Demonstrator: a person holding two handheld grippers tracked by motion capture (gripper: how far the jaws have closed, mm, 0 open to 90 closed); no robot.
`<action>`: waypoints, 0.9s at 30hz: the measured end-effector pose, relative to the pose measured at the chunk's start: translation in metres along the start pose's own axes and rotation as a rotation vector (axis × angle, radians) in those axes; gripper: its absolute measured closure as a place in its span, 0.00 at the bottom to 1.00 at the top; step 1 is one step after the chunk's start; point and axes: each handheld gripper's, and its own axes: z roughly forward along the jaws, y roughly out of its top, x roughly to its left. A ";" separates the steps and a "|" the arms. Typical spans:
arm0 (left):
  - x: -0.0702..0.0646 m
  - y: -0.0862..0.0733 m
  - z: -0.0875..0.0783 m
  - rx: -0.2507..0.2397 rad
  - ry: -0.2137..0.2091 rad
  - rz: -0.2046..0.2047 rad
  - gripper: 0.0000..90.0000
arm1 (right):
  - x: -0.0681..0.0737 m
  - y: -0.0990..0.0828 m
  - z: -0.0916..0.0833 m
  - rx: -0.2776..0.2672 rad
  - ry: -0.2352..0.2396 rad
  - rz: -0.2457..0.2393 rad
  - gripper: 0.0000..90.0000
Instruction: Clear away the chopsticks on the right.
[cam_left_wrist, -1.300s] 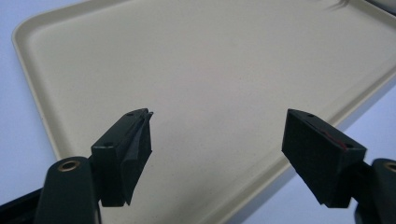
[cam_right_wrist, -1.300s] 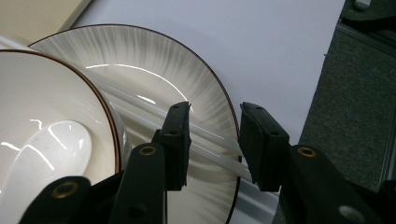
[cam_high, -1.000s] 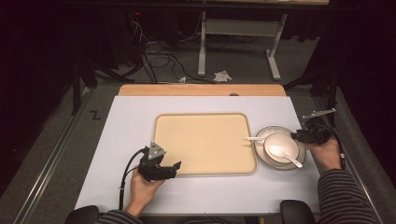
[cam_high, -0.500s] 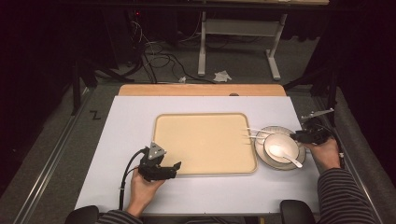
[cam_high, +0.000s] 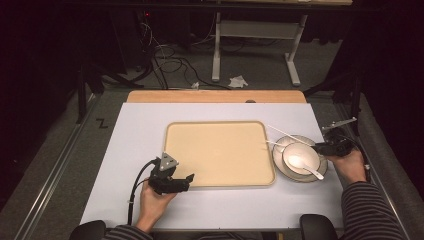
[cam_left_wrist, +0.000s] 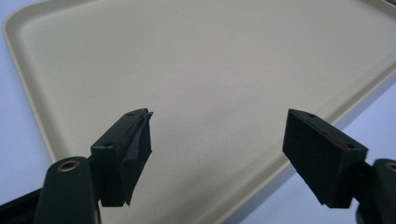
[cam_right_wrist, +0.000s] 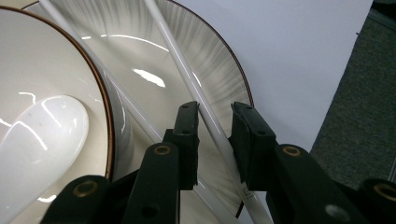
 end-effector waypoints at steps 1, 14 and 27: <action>0.000 0.000 0.000 0.000 0.000 -0.001 0.27 | 0.000 0.000 0.000 0.002 0.003 -0.001 0.82; 0.000 -0.001 0.001 0.010 0.000 0.001 0.28 | 0.000 -0.004 0.000 0.030 0.028 -0.025 0.94; 0.000 -0.002 0.002 0.026 -0.004 -0.005 0.27 | 0.002 -0.004 0.003 0.045 0.019 -0.064 0.95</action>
